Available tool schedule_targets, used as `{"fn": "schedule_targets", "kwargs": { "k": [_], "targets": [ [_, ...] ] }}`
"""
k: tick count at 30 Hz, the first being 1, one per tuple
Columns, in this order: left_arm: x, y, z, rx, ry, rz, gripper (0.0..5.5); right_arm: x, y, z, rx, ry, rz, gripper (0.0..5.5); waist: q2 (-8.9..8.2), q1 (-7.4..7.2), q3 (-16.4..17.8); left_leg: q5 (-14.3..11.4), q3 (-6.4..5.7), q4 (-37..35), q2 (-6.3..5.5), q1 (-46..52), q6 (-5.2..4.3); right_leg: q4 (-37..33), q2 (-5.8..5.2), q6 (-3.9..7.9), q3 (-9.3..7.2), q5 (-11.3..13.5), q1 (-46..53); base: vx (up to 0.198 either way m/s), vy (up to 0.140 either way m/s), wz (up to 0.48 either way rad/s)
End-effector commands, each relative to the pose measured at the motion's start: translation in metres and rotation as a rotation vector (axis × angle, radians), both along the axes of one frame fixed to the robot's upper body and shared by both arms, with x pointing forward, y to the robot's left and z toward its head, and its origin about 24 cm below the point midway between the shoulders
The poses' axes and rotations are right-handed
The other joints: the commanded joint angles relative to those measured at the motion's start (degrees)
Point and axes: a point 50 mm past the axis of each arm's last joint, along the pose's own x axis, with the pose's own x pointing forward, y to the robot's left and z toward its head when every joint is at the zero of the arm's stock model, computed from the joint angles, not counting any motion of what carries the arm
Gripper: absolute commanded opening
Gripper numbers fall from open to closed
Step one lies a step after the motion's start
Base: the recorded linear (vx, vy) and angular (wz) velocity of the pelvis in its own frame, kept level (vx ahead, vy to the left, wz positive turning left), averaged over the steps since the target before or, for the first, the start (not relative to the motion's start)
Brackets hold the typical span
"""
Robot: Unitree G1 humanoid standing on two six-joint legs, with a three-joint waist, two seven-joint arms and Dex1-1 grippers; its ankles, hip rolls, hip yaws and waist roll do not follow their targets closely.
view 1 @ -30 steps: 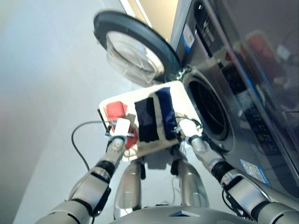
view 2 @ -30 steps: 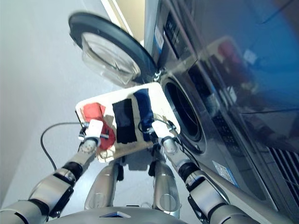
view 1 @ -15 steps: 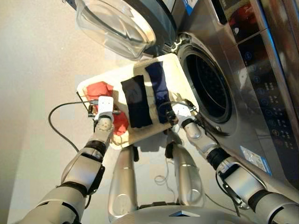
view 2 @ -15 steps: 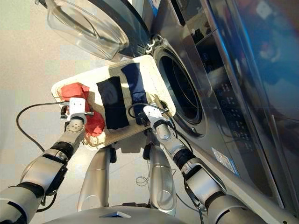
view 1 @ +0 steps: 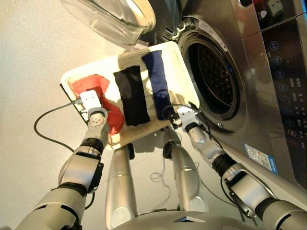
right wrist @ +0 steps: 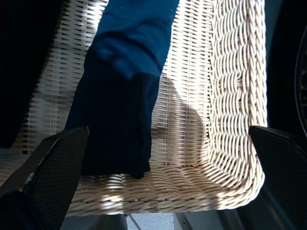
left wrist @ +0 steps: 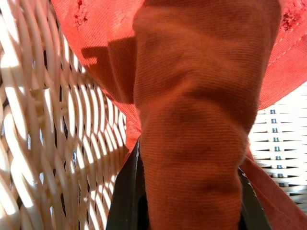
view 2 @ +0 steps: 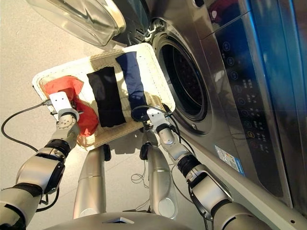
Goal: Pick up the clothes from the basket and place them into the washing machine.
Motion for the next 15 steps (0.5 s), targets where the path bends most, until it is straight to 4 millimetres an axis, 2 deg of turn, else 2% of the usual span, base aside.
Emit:
{"fn": "schedule_targets", "kwargs": {
  "k": [1, 8, 15],
  "targets": [
    [-0.003, 0.005, -0.002, -0.044, -0.024, 0.033, 0.0, 0.0, 0.004, 0.014, 0.096, -0.063, 0.011, 5.5, 0.99, 0.3, 0.9, 1.5, -4.23, -6.5, -2.9, 3.0, 0.71, 6.8, 0.77, 6.27, -1.33, -7.5, 2.9, 0.0, 0.0, 0.0],
    [-0.01, -0.008, -0.012, -0.005, -0.029, -0.005, 0.0, -0.006, -0.003, 0.0, 0.014, -0.031, 0.023, 5.5, 2.6, 0.91, -1.0, 2.0, -3.75, -9.3, -3.6, 7.0, 0.55, 5.8, 0.58, 6.34, -1.04, -7.4, 5.5, 0.007, 0.003, -0.01],
    [-0.024, -0.038, -0.018, -0.043, -0.139, -0.111, 0.0, -0.02, 0.005, -0.013, -0.159, -0.027, 0.18, 5.5, 4.64, 3.41, -2.9, 3.4, -3.34, -14.7, -4.67, 16.5, -0.11, 2.9, 0.35, 6.61, -1.14, -7.1, 14.0, 0.07, -0.023, -0.085]
  ]
}}
